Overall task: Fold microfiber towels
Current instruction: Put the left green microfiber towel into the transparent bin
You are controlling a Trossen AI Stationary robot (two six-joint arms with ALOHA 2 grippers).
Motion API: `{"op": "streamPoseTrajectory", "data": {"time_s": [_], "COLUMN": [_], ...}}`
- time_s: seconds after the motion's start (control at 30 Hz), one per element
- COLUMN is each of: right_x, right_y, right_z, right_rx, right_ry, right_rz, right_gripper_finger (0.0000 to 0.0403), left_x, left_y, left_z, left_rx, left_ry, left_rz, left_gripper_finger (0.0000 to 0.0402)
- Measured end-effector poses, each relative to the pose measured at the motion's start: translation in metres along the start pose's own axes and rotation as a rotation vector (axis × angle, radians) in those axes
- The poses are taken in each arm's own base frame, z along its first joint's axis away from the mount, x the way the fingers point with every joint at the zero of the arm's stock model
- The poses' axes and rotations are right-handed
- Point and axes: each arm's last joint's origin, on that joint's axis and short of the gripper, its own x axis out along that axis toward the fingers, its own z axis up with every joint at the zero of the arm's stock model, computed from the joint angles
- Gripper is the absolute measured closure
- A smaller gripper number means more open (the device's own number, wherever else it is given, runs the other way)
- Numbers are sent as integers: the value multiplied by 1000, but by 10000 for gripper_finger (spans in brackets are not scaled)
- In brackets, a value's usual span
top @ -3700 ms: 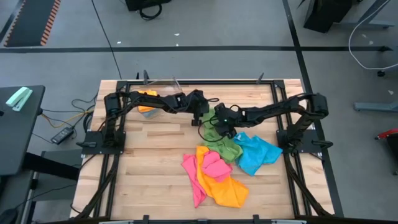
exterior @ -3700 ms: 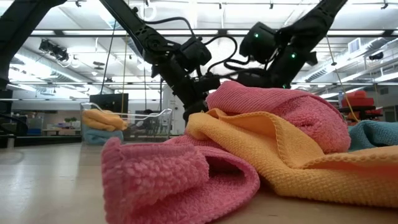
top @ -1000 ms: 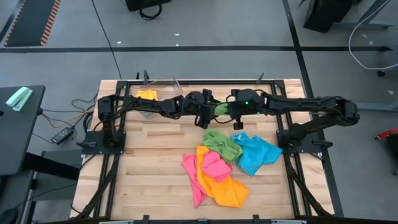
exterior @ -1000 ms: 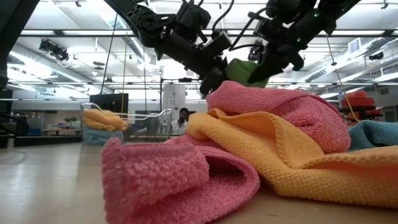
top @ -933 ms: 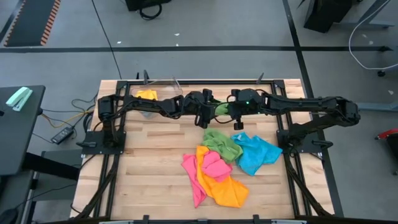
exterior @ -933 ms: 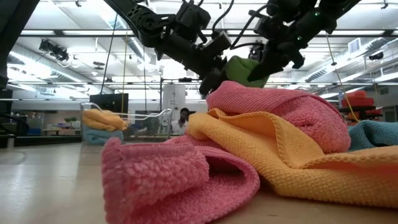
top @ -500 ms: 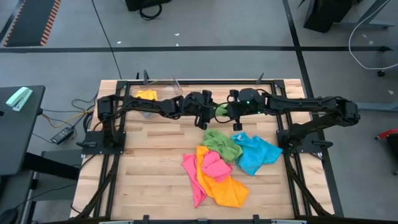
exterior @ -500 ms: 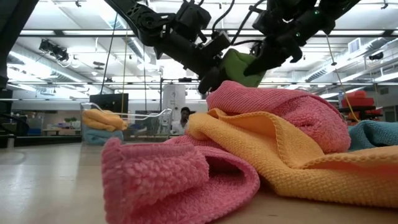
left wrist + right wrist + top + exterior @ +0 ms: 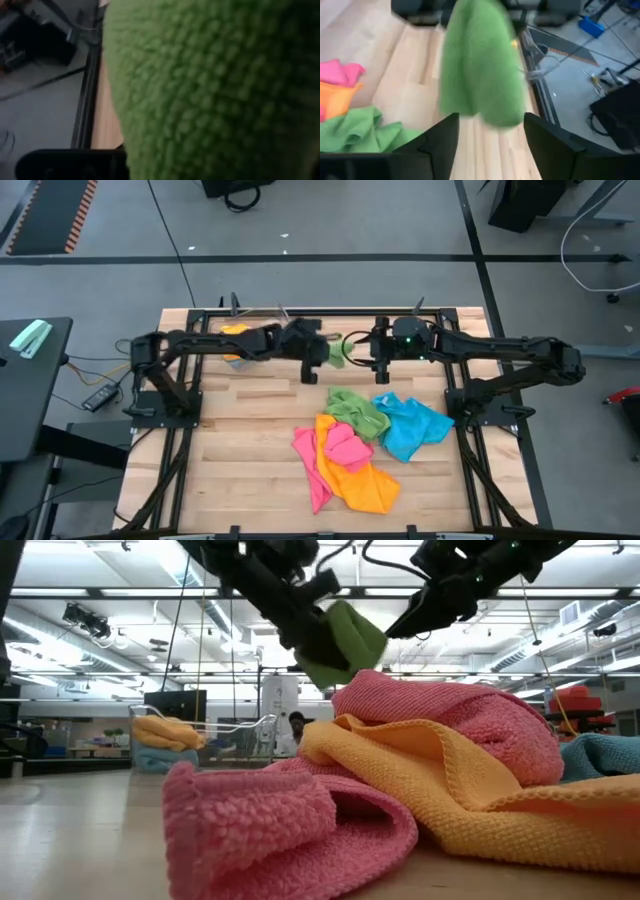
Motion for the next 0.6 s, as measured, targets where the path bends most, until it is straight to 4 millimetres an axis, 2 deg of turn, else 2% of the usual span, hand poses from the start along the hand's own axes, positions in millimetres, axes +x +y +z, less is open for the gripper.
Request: {"op": "streamPoseTrajectory", "data": {"time_s": [0.17,0.33,0.43,0.6], "right_x": [-1,5,5,6], "right_y": [-8,-10,-9,-8], "right_z": [-8,-13,-15,-16], "right_rx": [37,58,58,58], "right_ry": [48,75,78,79], "right_rz": [-23,-14,-13,-13], "right_gripper_finger": [155,158,159,159], "left_x": [-39,-67,-73,-83], "left_y": [21,46,59,66], "left_z": [-9,-30,-45,-75], "left_rx": [-138,-267,-324,-311], "left_ry": [91,201,309,632], "left_rz": [7,51,134,300], "left_gripper_finger": [345,327,325,334]}}
